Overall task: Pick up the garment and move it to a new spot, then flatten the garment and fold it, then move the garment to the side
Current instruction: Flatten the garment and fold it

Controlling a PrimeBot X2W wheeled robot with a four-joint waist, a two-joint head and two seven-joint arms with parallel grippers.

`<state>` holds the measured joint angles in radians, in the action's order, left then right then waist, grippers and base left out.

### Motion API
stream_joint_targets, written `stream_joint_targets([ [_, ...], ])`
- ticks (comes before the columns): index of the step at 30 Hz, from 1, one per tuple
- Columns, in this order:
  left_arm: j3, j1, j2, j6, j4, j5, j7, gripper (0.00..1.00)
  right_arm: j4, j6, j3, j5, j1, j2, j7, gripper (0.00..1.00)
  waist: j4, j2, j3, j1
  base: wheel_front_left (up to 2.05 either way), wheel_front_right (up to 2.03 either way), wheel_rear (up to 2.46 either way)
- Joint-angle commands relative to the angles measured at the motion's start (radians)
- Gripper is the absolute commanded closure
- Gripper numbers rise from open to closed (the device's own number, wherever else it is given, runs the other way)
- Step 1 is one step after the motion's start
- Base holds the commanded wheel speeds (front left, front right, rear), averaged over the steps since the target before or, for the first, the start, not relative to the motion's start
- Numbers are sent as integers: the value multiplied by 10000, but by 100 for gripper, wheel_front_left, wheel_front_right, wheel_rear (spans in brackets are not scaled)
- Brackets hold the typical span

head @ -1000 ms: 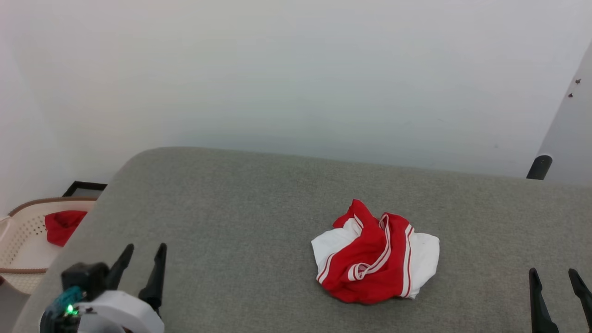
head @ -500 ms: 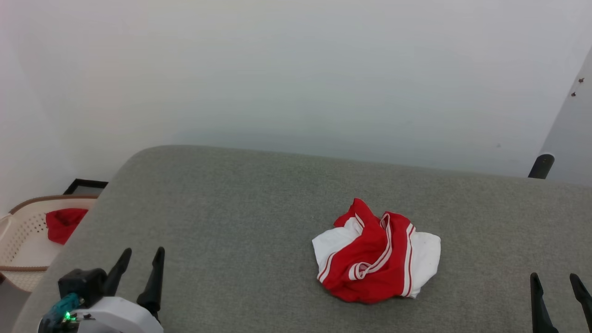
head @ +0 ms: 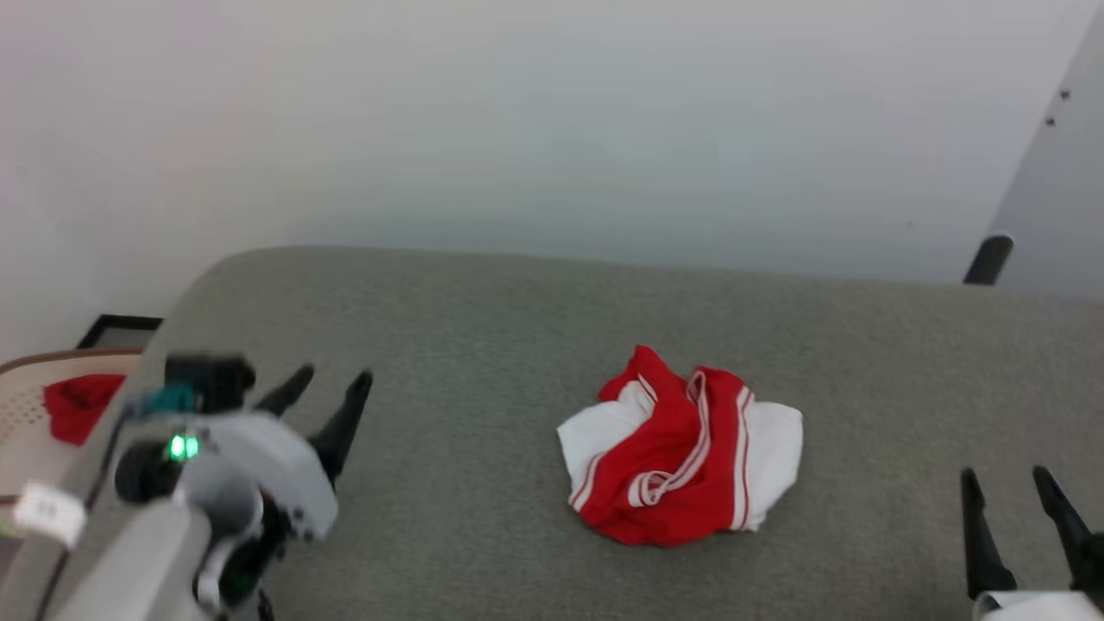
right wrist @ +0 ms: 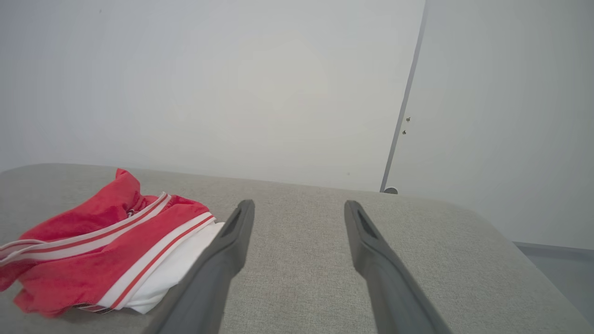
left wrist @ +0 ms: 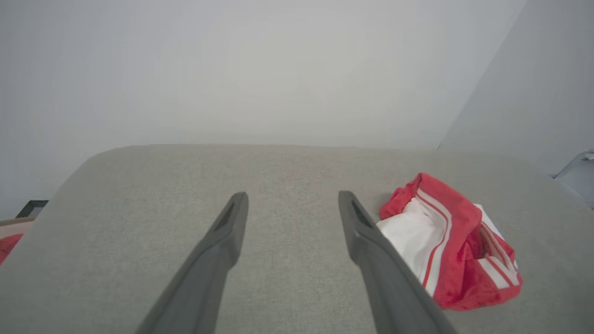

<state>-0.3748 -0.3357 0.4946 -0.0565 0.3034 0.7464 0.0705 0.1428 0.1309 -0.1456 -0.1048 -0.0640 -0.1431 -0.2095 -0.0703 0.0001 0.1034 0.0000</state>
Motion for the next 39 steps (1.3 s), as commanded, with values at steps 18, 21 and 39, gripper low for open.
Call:
stream_joint_targets([
  [18, -1510, -3303, 155, -601, 716, 718, 4552, 0, -212, -4, 800, -83, 1442, 331, -95, 0, 2460, -1, -2387, 0, 0, 0, 0],
  [21, -1764, -3599, 215, -653, 1077, 653, 4917, 0, -89, -4, 792, -106, 1581, 400, -200, 0, 2701, -1, -2722, 0, 0, 0, 0],
  [39, -3212, -4229, 53, -739, 2903, 842, 6276, 0, 521, -4, 945, -135, 2210, 552, -532, 0, 3241, -1, -3518, 0, 0, 0, 0],
])
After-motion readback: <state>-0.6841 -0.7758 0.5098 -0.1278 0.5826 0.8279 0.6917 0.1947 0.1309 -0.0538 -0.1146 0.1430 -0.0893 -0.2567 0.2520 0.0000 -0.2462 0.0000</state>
